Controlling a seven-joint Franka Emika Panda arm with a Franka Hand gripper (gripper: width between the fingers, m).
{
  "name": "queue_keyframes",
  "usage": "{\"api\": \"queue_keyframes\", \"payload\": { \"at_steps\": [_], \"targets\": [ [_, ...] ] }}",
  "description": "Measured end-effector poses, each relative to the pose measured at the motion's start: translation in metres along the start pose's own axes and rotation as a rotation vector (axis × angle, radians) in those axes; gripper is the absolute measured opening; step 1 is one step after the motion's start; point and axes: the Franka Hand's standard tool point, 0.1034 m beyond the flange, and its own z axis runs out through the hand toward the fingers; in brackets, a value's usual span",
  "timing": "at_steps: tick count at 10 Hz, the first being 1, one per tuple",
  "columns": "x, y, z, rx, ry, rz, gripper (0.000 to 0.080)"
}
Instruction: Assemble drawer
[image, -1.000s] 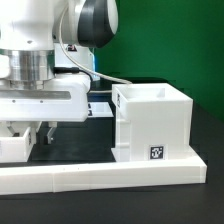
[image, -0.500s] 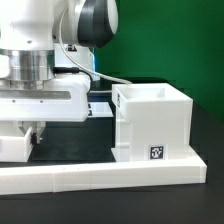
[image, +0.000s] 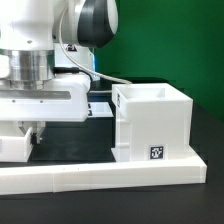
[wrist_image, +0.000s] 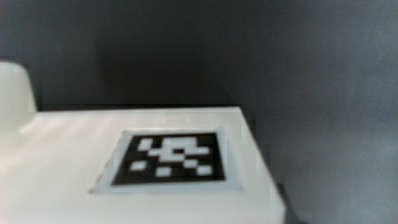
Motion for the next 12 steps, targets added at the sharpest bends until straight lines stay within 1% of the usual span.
{"api": "queue_keyframes", "payload": {
  "at_steps": [1, 2, 3, 4, 5, 7, 8, 9, 10, 12],
  "targets": [
    [0.0, -0.001, 0.0, 0.0, 0.0, -0.002, 0.0041],
    [0.004, -0.007, -0.006, 0.0, 0.005, -0.031, 0.0041],
    [0.007, -0.013, -0.016, 0.01, 0.01, -0.055, 0.0041],
    [0.008, -0.013, -0.022, 0.019, 0.007, -0.06, 0.0041],
    [0.006, -0.012, -0.019, 0.017, 0.002, -0.079, 0.0041],
    [0.006, -0.011, -0.017, 0.016, -0.001, -0.132, 0.0041],
    [0.006, -0.011, -0.017, 0.013, -0.001, -0.22, 0.0042],
    [0.007, -0.014, -0.018, 0.007, 0.001, -0.296, 0.0042],
    [0.008, -0.019, -0.019, 0.0, 0.002, -0.433, 0.0042],
    [0.008, -0.023, -0.021, 0.006, -0.003, -0.607, 0.0042]
  ]
}}
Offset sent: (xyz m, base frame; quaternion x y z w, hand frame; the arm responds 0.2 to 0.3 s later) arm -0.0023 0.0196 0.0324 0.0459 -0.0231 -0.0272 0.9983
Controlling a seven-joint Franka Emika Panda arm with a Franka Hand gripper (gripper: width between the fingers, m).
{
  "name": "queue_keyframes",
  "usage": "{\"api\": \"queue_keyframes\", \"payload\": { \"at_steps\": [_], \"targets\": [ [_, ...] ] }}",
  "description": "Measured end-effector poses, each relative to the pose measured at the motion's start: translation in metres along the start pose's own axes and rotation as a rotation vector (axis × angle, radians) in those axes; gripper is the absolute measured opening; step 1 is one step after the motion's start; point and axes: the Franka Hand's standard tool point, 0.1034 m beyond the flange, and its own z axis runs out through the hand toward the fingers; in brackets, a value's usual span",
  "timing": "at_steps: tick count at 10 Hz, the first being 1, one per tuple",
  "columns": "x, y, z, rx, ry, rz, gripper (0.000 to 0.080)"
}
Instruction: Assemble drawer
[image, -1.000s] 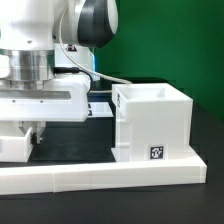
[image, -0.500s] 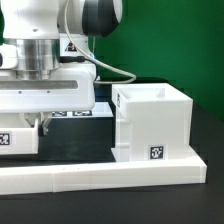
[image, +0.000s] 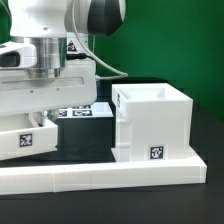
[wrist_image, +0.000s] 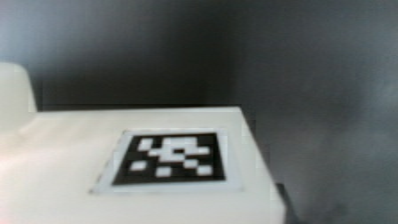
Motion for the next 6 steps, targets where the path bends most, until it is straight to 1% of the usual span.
{"api": "queue_keyframes", "payload": {
  "at_steps": [6],
  "targets": [
    [-0.0047, 0.0041, 0.0021, -0.005, -0.013, -0.276, 0.0042]
  ]
}}
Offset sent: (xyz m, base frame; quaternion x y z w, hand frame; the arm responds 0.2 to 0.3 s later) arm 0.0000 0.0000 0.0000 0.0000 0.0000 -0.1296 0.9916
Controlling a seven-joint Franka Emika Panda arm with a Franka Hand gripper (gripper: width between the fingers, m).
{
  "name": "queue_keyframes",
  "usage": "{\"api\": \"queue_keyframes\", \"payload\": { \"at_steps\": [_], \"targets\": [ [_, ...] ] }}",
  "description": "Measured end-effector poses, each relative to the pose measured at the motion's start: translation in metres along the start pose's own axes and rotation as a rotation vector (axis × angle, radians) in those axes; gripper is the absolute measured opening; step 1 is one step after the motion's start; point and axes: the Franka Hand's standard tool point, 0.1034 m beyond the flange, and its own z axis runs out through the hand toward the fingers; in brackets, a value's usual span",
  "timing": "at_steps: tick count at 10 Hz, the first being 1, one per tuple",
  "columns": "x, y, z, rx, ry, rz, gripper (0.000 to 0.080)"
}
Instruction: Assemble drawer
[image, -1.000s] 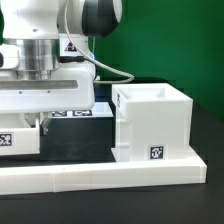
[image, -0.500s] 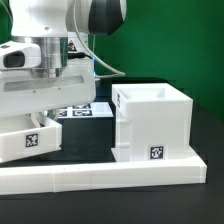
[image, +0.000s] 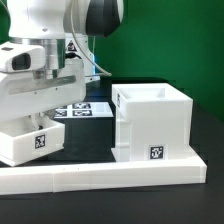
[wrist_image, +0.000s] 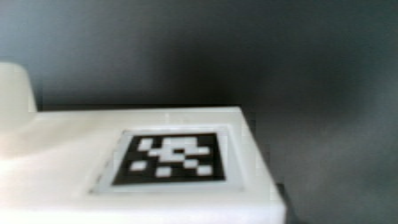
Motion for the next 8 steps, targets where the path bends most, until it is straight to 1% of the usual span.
{"api": "queue_keyframes", "payload": {
  "at_steps": [1, 3, 6, 7, 8],
  "targets": [
    [0.0028, -0.0024, -0.0009, 0.003, -0.014, -0.128, 0.0042],
    [0.0082, -0.0053, -0.0009, 0.042, -0.038, -0.347, 0.0042],
    [0.0049, -0.0042, 0.0008, 0.042, -0.045, -0.529, 0.0042],
    [0.0044, -0.0042, 0.001, 0.041, -0.05, -0.545, 0.0042],
    [0.0096, -0.0074, 0.0018, 0.018, -0.038, -0.546, 0.0042]
  ]
}}
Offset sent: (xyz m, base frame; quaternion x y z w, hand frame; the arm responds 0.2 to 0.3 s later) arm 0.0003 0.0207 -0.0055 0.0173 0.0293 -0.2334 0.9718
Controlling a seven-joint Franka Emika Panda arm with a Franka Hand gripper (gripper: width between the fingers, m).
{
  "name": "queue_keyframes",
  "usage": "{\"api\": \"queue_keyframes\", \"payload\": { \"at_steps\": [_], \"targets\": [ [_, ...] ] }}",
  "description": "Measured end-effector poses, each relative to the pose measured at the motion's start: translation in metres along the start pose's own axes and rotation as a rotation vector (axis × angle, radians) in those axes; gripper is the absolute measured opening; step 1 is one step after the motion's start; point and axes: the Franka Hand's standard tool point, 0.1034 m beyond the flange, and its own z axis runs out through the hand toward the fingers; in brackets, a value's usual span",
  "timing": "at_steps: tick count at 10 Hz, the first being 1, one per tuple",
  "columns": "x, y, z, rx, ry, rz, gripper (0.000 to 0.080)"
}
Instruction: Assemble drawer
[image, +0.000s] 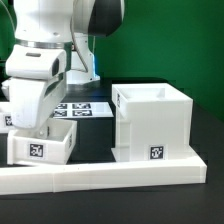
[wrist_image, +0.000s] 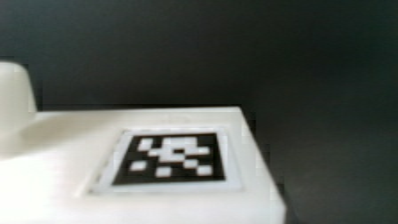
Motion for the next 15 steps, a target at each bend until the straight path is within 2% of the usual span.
{"api": "queue_keyframes", "payload": {
  "at_steps": [2, 3, 4, 6, 8, 10, 12, 15],
  "targets": [
    [0.015, -0.003, 0.0, 0.026, 0.0, -0.049, 0.0042],
    [0.014, 0.001, 0.0, -0.03, 0.007, -0.041, 0.0042],
    [0.013, -0.002, 0.002, -0.015, 0.005, -0.036, 0.0042],
    [0.015, -0.003, 0.003, -0.014, 0.005, -0.037, 0.0042],
    [0.04, -0.004, 0.003, 0.007, 0.005, -0.078, 0.0042],
    [0.054, 0.0, 0.004, 0.02, -0.006, -0.131, 0.0042],
    [0.049, -0.001, 0.005, 0.022, -0.007, -0.115, 0.0042],
    [0.053, -0.001, 0.008, 0.026, -0.006, -0.127, 0.0042]
  ]
}}
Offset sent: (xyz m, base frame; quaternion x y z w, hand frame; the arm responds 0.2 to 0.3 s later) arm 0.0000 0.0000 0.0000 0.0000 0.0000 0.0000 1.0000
